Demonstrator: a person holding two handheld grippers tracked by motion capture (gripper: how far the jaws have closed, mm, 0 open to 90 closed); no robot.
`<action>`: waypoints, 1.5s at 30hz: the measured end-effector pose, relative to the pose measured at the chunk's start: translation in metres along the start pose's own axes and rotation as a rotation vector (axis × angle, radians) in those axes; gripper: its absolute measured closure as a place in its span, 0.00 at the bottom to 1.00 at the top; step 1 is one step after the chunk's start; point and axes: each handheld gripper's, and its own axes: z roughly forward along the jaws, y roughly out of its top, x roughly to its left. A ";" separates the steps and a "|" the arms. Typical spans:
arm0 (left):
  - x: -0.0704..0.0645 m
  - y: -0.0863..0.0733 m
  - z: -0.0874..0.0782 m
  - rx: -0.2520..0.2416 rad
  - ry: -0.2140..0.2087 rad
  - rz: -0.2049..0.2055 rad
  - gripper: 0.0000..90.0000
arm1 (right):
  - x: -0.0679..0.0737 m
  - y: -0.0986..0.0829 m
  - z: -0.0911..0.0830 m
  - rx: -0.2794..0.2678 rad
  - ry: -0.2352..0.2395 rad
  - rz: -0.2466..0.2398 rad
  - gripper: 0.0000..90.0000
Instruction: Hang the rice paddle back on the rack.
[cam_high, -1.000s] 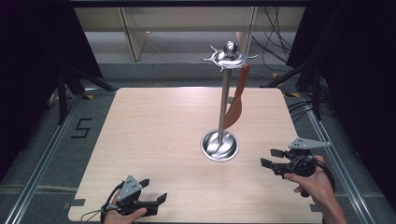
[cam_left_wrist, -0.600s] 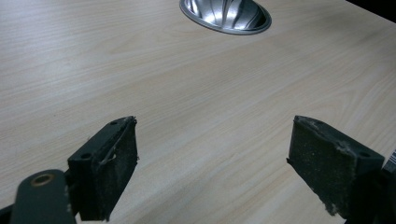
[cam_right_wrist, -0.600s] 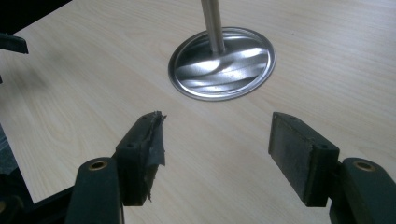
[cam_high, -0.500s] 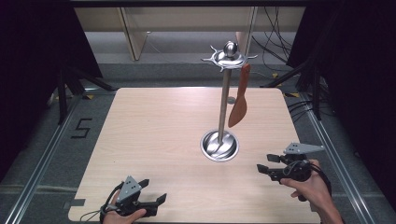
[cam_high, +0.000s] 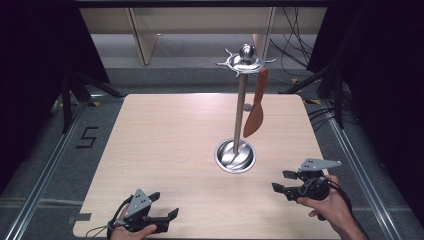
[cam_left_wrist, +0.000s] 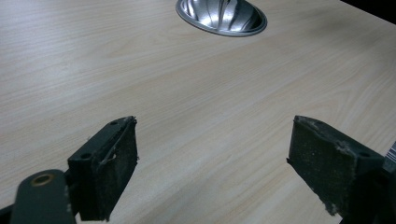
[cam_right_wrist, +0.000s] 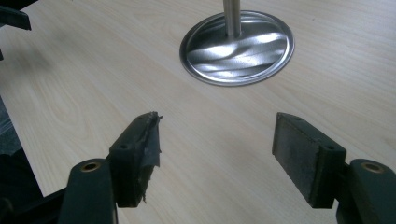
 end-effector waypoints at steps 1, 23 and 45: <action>0.000 0.000 0.000 0.001 -0.002 -0.001 0.16 | 0.000 0.000 0.000 0.001 -0.002 0.001 0.36; 0.001 0.000 0.000 0.003 -0.007 0.022 0.16 | 0.009 -0.018 0.010 0.019 0.038 -0.008 0.33; -0.001 -0.001 0.001 -0.005 -0.007 -0.006 0.16 | 0.010 -0.035 0.009 0.032 0.004 -0.043 0.32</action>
